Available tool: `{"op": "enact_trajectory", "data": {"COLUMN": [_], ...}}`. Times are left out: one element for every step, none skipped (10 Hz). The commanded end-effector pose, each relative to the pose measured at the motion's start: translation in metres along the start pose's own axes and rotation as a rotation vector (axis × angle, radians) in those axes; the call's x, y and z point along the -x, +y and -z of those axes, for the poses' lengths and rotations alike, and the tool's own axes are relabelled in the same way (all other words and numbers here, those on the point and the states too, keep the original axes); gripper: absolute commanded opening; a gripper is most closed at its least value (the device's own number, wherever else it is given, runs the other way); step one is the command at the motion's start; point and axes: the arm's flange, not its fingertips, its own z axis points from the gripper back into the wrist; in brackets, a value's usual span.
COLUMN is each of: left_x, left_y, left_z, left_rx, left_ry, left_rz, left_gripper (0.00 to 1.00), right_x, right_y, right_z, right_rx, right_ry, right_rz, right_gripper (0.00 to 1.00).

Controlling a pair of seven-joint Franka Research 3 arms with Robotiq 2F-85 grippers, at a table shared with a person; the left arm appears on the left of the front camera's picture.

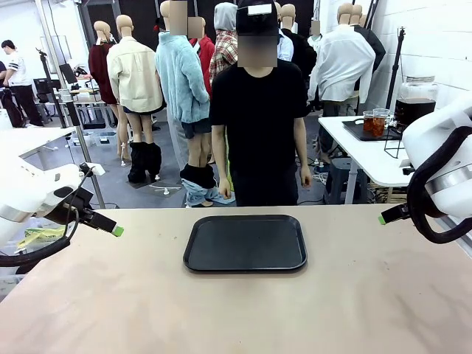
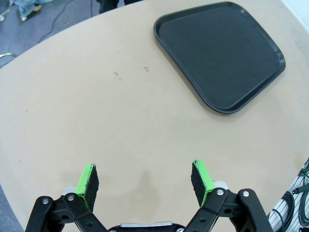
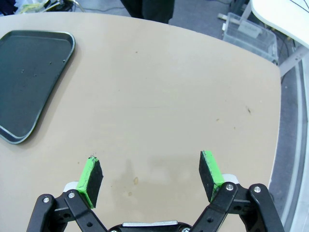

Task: Pour the drink into the iced cup.
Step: Open the gripper to release the iced cup you were holding.

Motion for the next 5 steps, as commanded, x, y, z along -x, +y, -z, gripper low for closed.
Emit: {"op": "enact_trajectory", "data": {"left_x": [0.0004,0.0004,0.0004,0.0004,0.0004], "left_y": [0.0031,0.0031,0.0031,0.0031,0.0031], "left_z": [-0.0017,-0.0017,-0.0017,-0.0017,-0.0017], "left_rx": [-0.006,-0.006,-0.006,-0.006,-0.006], "left_ry": [0.001,0.001,0.001,0.001,0.001], "left_rz": [0.003,0.003,0.003,0.003,0.003], "left_gripper": [1.0,1.0,1.0,1.0,1.0], "right_x": [0.0036,0.0036,0.0036,0.0036,0.0036], "right_y": [0.0006,0.0006,0.0006,0.0006,0.0006], "right_z": [0.0015,0.0015,0.0015,0.0015,0.0015], "right_rx": [-0.003,-0.003,-0.003,-0.003,-0.003], "right_ry": [-0.011,-0.011,-0.011,-0.011,-0.011], "right_rz": [-0.002,-0.002,-0.002,-0.002,-0.002], "right_gripper": [1.0,1.0,1.0,1.0,1.0]}}
